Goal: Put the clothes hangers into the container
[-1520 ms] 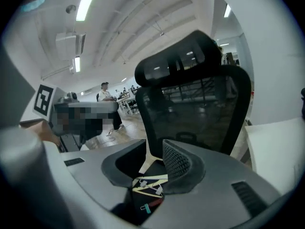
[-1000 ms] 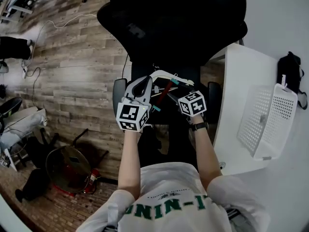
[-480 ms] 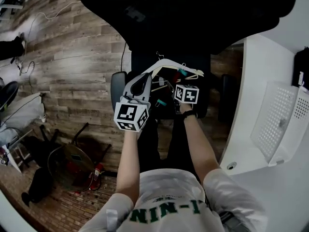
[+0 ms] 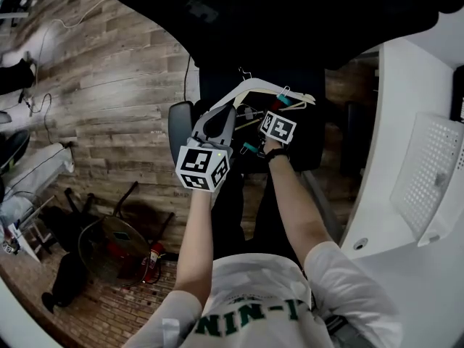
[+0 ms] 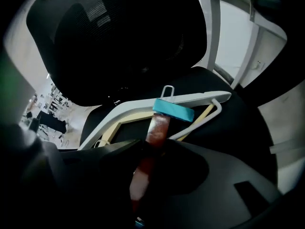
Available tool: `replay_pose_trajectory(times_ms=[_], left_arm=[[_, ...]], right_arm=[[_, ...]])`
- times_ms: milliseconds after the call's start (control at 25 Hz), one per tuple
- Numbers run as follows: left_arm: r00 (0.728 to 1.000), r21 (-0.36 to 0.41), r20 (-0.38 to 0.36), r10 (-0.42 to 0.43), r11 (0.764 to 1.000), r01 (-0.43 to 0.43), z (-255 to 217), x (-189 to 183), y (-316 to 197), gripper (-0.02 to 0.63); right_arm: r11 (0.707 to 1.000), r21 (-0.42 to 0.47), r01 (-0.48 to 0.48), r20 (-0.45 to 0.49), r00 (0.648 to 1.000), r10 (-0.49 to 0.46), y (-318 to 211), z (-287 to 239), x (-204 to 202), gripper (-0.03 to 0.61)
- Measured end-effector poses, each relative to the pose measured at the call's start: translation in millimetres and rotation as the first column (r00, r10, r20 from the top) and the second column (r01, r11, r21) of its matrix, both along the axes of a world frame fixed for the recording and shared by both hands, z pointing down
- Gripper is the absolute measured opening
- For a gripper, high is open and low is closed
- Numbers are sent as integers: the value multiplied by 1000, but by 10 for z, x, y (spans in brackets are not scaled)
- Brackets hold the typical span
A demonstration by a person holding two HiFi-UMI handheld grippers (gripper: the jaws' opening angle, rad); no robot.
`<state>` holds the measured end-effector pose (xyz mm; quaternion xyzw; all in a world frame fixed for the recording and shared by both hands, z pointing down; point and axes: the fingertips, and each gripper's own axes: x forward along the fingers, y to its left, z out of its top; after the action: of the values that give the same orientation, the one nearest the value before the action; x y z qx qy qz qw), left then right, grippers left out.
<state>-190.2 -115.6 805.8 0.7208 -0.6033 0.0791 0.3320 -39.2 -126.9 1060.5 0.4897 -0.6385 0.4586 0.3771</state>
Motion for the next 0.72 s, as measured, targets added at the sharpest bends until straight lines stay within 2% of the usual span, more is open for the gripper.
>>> replay_pose_trajectory(times_ms=[160,360,720], left_arm=[[1000,-3,-14,-6,1000,6,27,17,3,14],[1000,-5,-22,-6,1000,6,-30,44,46,14],[1000,-6,-15,-1,1000,1,-295,-22,114,14]], right_arm=[[1000,-1,14,34,999,-14,9,14,37,149],[998,33,50,77,996,-53,73,-134,54,141],[983,145,112,132,983,-131,52,-797,-5,138]])
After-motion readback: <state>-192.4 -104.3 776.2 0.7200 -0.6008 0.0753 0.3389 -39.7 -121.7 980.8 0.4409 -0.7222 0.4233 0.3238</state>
